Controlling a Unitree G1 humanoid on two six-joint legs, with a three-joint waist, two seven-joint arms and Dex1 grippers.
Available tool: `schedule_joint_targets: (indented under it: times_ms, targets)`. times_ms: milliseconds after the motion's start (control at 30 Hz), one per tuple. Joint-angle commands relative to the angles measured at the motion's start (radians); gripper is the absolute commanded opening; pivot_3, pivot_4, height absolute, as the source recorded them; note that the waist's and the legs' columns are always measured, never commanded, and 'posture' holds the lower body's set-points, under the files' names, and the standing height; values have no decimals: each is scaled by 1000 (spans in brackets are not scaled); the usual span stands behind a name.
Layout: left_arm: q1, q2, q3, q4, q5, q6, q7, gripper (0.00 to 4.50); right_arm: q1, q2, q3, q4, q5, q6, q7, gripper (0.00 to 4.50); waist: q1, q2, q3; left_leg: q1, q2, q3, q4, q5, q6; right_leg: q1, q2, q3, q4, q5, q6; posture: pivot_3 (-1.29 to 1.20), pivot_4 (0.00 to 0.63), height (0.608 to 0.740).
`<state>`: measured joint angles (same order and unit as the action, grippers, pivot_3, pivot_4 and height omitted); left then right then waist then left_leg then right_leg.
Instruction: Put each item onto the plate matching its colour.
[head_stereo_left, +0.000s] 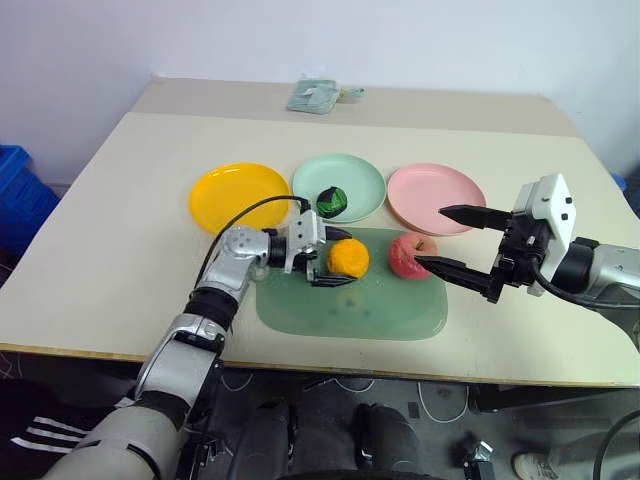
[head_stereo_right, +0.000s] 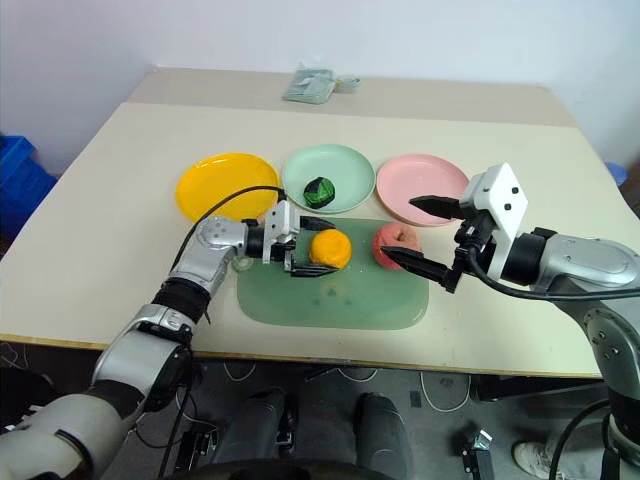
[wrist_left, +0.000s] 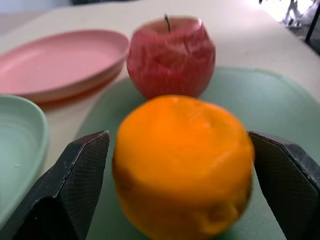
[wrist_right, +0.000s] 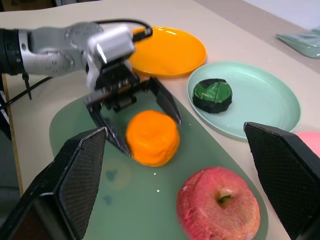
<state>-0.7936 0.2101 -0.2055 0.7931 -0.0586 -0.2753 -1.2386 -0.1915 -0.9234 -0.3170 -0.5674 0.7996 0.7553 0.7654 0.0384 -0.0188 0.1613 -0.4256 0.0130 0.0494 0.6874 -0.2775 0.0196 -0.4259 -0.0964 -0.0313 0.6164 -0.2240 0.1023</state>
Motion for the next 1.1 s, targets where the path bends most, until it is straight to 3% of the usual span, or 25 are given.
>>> schedule_joint_targets:
  times_ms: [33,100,333,467,733,967,1033,1100]
  targets:
    - [-21,-12,3,-7,2,-20,22,3623,-22,4,-28,-26,8,-18,-16,4500,0,0,0,0,0,0,0,0,0,0,0,0,0,0,0,0,150,740]
    - [-21,-14,24,-29,-20,-15,36,3291,-24,5,-29,-25,12,-15,-22,4500,0,0,0,0,0,0,0,0,0,0,0,0,0,0,0,0,150,740]
    - [-1,65,148,-195,-154,252,75,3291,-24,5,-29,-25,12,-16,-29,4500,-3,0,0,0,1,0,0,0,0,0,0,0,0,0,0,0,150,740]
    - [18,164,246,-197,-130,271,274,3291,-58,33,-16,19,-16,-32,-68,4500,-14,0,0,1,1,0,0,0,0,0,1,0,2,1,1,0,150,740]
    - [-15,194,343,-68,-28,212,757,3291,-148,77,63,96,-86,-83,-60,4500,-10,0,0,1,0,0,0,0,0,1,0,0,2,4,7,0,150,740]
    - [-5,167,365,8,-51,217,833,3291,-185,79,102,126,-123,-107,-34,4500,-1,0,0,1,-1,1,-1,0,0,0,0,-1,2,4,7,0,150,740]
    - [-13,170,386,22,-76,221,833,4286,-184,79,102,124,-124,-105,-30,4500,-1,0,0,1,-1,1,-1,0,0,0,0,-1,2,4,7,0,150,740]
    - [-18,182,383,21,-74,199,825,4476,-176,78,95,117,-123,-103,-27,4500,-2,0,0,1,0,0,-1,0,0,0,0,-1,2,4,7,0,150,740]
